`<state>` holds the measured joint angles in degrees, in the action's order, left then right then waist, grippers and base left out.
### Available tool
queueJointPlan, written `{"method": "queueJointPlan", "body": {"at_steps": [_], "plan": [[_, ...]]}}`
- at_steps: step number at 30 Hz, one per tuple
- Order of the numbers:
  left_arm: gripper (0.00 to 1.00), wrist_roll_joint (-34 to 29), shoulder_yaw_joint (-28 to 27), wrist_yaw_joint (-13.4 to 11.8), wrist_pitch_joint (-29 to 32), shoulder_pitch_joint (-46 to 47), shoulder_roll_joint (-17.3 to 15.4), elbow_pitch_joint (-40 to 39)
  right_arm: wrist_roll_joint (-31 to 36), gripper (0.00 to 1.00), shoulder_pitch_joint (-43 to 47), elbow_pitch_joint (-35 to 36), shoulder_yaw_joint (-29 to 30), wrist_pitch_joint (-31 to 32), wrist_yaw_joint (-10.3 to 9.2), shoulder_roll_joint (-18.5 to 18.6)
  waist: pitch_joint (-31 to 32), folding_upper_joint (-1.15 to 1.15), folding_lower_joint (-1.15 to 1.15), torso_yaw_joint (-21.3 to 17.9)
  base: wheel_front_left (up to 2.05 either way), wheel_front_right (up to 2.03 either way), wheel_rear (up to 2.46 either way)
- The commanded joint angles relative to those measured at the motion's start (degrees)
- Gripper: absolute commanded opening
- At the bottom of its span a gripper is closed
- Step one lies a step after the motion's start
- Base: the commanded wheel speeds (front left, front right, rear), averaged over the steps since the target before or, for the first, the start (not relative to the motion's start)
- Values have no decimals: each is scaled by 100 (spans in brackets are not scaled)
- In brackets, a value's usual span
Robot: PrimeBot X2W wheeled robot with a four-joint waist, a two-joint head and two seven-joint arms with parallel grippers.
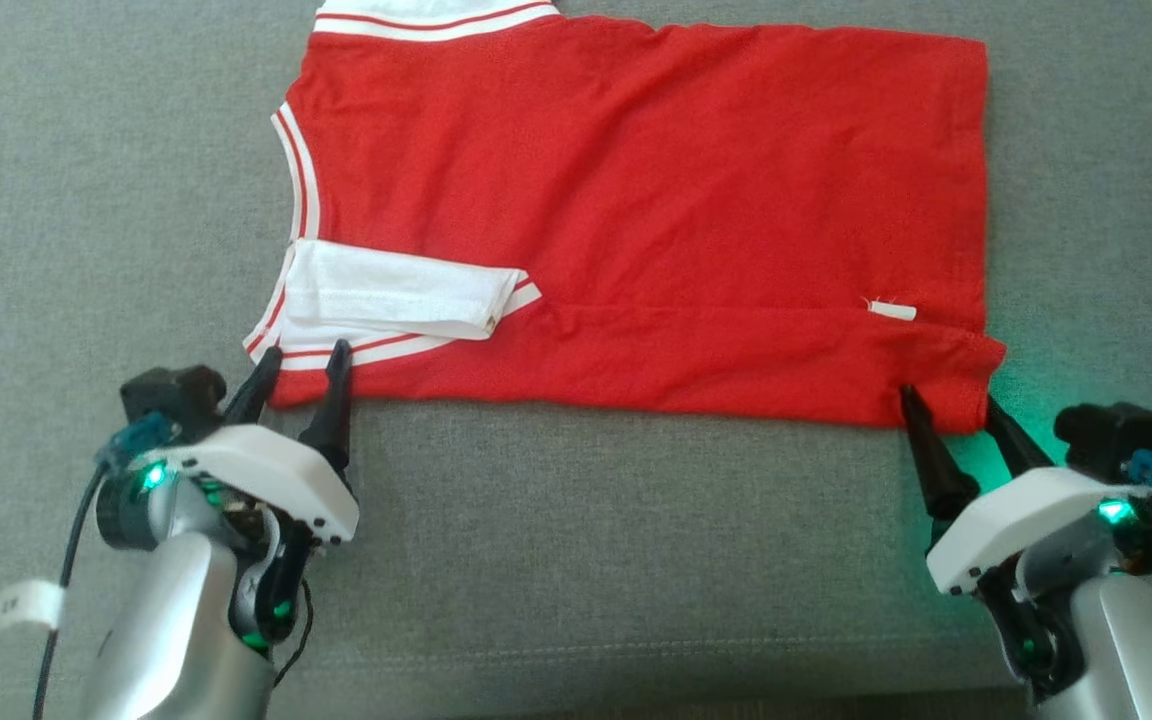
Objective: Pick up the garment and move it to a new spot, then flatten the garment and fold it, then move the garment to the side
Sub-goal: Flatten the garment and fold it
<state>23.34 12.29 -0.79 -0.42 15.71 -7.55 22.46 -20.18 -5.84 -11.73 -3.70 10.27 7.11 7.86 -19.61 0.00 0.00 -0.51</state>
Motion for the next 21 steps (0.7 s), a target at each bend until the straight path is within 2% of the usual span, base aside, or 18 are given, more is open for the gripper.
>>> {"method": "queueJointPlan", "body": {"at_steps": [1,2,3,4,6,21], "plan": [[100,44,-113,-60,258,-29,-131,67,-80,30,-58,46,-227,99,37,58,0,0,0,9,0,0,0],[98,35,-83,-61,352,-35,-153,67,-104,0,-67,39,-244,110,37,69,0,0,0,12,0,0,0],[55,-1,-39,-66,435,-38,-188,55,-135,0,-72,33,-260,126,37,76,1,0,0,16,0,0,0],[4,-45,2,-77,488,-37,-220,18,-158,0,-74,27,-270,137,37,85,4,0,0,19,0,0,0],[0,-94,43,-96,539,-38,-251,-28,-183,0,-76,31,-274,136,37,92,8,0,0,23,0,0,0],[0,-262,-7,-510,937,-563,-663,-1470,-522,0,220,427,-130,54,37,203,249,0,0,50,0,0,0]]}}
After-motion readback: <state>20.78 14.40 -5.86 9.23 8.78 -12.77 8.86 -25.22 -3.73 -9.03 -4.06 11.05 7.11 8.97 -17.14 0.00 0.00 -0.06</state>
